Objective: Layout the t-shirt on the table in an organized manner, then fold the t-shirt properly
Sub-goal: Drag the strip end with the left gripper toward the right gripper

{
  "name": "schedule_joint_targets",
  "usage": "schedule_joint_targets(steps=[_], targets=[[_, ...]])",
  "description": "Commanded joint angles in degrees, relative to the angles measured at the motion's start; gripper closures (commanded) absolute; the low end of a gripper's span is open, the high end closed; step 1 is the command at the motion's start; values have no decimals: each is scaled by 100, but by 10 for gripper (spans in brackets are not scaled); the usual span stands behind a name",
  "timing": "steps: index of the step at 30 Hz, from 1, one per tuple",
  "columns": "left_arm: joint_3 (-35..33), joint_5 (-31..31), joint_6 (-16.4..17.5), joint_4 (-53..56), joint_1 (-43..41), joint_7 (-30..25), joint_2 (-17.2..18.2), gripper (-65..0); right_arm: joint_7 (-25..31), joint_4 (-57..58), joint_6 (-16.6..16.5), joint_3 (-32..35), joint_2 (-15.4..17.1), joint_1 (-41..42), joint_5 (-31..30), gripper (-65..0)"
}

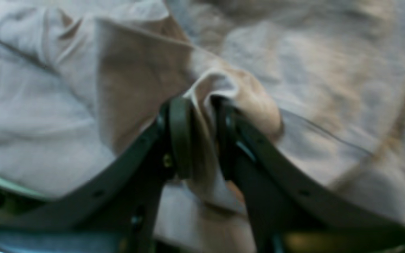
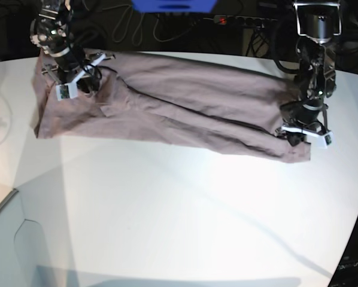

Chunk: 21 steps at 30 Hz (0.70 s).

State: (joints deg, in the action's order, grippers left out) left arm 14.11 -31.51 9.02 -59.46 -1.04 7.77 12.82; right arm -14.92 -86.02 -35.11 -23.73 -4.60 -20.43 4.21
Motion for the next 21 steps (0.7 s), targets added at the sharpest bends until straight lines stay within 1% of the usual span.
schedule_joint_targets(steps=[1,8,11,15,18,21], targets=[[9,-36,61,-388,20,-148,68,0,133,35,-10,3,130,95,-65,-136],[-44,25,52,-1909,-437,-140,32,0,133,958,-10,3,421,667,-65,-136],[-132,25,52,-2427,-665,-131,15,0,133,1239,-10,3,464,851,-65,-136],[-721,34,43,-2867,-815,-131,15,0,142,1494,-10,12,517,1054,-65,-136],[-1301,43,35,-2911,-797,-131,15,0,142,1529,-10,12,526,1062,-65,-136],[-1969,78,26,-2726,-639,-140,-170,0,151,1547,-10,12,517,1062,-65,-136]])
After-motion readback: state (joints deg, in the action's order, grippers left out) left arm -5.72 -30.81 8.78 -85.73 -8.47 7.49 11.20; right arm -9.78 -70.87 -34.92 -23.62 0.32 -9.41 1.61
